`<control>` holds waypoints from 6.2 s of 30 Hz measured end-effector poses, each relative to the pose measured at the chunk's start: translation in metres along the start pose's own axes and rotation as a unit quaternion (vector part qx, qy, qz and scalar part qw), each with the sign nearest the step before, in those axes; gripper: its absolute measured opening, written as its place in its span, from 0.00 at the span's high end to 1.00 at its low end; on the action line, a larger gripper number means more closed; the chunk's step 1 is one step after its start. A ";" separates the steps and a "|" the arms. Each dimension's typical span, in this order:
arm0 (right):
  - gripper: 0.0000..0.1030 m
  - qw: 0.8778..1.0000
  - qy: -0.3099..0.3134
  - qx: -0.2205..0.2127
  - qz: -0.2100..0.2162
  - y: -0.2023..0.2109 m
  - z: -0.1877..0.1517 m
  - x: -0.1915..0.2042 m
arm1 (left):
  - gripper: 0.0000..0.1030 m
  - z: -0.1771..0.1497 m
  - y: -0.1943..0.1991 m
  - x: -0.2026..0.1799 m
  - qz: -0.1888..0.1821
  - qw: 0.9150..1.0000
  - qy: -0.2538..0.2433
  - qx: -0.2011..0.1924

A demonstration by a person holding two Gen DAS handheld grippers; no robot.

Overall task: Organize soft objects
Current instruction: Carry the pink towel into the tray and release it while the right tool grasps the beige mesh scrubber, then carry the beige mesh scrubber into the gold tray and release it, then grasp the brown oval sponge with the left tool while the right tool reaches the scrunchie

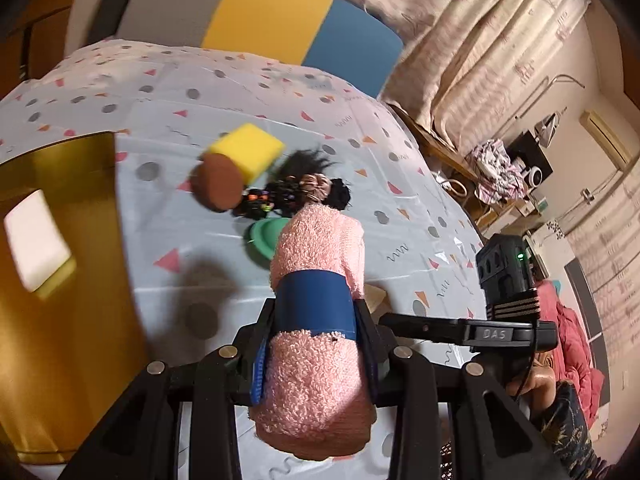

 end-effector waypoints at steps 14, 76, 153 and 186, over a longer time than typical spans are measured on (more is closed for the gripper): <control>0.39 0.997 0.020 -0.039 -0.067 -0.048 0.017 0.030 | 0.65 -0.008 0.065 0.057 0.031 0.997 0.057 -0.045; 0.56 0.953 0.203 -0.071 -0.215 -0.068 -0.017 0.068 | 0.65 0.009 0.090 0.214 0.212 0.962 0.159 -0.064; 0.70 0.913 0.386 -0.024 -0.128 -0.203 0.004 0.291 | 0.55 -0.055 0.165 0.177 0.286 0.948 0.097 -0.096; 0.33 0.931 0.329 -0.132 -0.081 -0.098 -0.012 0.258 | 0.55 -0.054 0.155 0.133 0.278 0.956 0.040 -0.089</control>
Point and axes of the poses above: each gripper's, at about its wrist camera, not at the fingertips, and y roughly against the way its jaws point, x to its left, z to its top, the point moved 2 cm from there along -y, roughly the way its jaws point, and after that the axes turned 8 degrees about -x, right-handed, at the moved point
